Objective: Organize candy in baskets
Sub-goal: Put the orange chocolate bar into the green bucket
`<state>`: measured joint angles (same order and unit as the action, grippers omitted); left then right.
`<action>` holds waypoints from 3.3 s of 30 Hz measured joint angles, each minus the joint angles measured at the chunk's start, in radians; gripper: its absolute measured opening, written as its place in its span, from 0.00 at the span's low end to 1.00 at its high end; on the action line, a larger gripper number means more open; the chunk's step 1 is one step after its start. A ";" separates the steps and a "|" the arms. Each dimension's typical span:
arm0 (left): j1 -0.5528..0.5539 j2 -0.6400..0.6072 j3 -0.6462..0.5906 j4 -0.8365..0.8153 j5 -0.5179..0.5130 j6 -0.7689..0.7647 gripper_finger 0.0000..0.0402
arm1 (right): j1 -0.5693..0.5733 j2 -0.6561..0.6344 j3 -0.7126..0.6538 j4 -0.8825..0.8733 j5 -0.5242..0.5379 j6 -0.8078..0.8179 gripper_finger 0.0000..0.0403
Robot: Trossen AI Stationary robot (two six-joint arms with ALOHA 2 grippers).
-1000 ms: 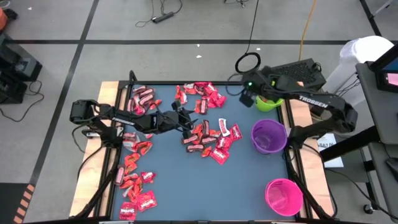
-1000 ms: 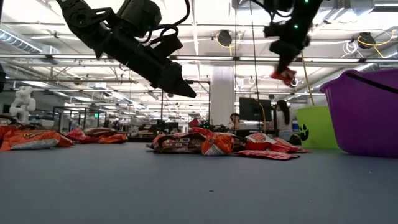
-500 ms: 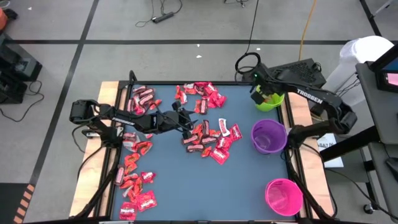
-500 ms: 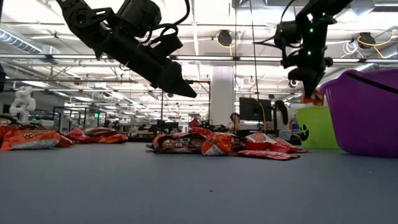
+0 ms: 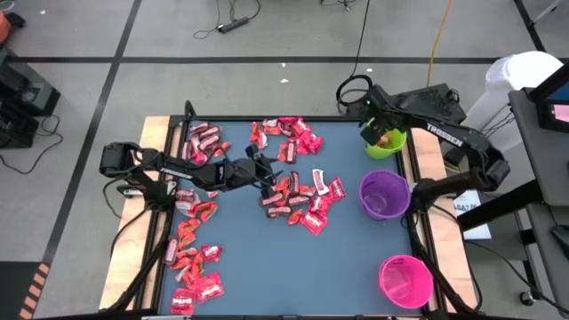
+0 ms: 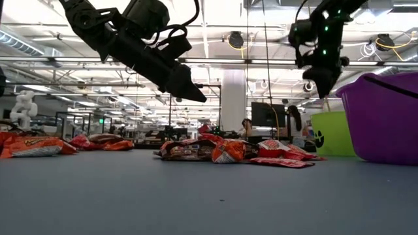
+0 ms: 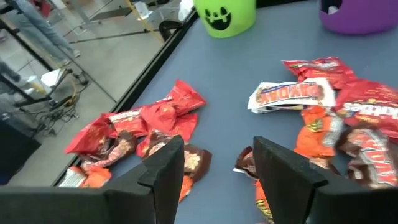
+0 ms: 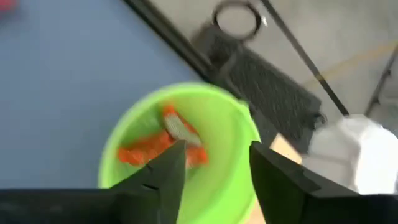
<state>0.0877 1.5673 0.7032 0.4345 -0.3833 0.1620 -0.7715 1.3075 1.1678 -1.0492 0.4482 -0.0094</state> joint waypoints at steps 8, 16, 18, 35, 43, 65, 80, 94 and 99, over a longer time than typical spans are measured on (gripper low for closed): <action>0.091 -0.011 0.041 -0.117 -0.019 -0.032 0.49 | 0.116 -0.111 0.018 0.190 -0.207 0.002 0.49; 0.293 -0.016 0.054 -0.290 0.036 -0.217 0.49 | 0.244 -0.140 0.018 0.318 -0.242 -0.017 0.49; 0.341 -0.016 0.054 -0.312 0.025 -0.269 0.49 | 0.262 -0.140 0.018 0.326 -0.242 -0.024 0.49; 0.594 0.121 0.066 -0.305 0.221 -0.341 0.49 | 0.296 -0.140 0.018 0.334 -0.240 -0.029 0.49; 0.625 0.218 0.139 -0.312 0.335 -0.366 0.49 | 0.296 -0.140 0.018 0.333 -0.240 -0.029 0.49; 0.602 0.164 0.163 -0.365 0.284 -0.183 0.05 | 0.296 -0.139 0.018 0.312 -0.241 0.072 0.49; 0.294 -0.092 0.157 -0.258 0.357 -0.040 0.05 | 0.345 -0.138 -0.104 0.529 -0.360 -0.008 0.49; 0.052 -0.143 0.156 -0.093 0.356 0.055 0.05 | 0.433 -0.138 -0.341 1.104 -0.587 -0.101 0.49; 0.035 -0.143 0.156 -0.040 0.353 0.056 0.06 | 0.472 -0.125 -0.366 1.184 -0.590 -0.106 0.49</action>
<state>0.1230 1.4239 0.8593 0.3941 -0.0303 0.2184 -0.2995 1.1828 0.8017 0.1344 -0.1422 -0.1158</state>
